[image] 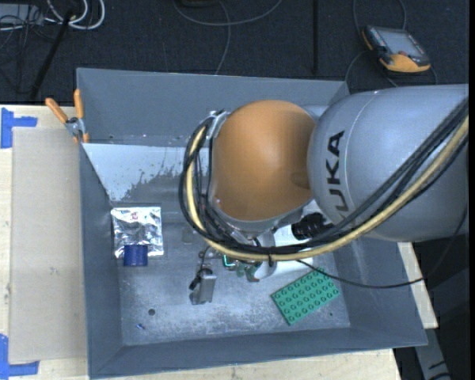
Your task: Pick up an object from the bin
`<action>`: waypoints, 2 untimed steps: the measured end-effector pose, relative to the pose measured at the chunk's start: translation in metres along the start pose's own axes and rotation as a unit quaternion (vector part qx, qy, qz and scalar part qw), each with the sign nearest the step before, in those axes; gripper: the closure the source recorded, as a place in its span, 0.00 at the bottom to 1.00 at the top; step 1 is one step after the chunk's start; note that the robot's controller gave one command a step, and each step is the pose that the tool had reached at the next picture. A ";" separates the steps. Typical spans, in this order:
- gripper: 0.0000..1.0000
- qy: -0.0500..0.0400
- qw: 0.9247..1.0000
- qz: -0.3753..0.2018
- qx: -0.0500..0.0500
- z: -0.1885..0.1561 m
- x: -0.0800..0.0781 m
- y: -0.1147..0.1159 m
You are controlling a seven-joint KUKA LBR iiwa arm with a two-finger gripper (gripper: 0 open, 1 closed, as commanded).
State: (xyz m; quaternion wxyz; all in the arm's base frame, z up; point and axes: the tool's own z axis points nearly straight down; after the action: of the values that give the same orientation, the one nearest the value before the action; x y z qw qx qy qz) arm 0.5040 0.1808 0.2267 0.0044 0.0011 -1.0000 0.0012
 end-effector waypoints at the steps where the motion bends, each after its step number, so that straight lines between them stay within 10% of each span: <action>1: 0.00 -0.004 0.999 -0.032 -0.001 0.086 -0.064 0.025; 2: 0.00 -0.003 0.996 -0.091 -0.001 0.143 -0.085 0.048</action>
Offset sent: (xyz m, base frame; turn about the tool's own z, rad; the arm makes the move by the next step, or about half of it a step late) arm 0.0620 0.0254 -0.0816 -0.0643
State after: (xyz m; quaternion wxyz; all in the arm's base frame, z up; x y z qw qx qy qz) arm 0.5872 0.2286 0.0830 0.0012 0.0919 -0.9958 -0.0001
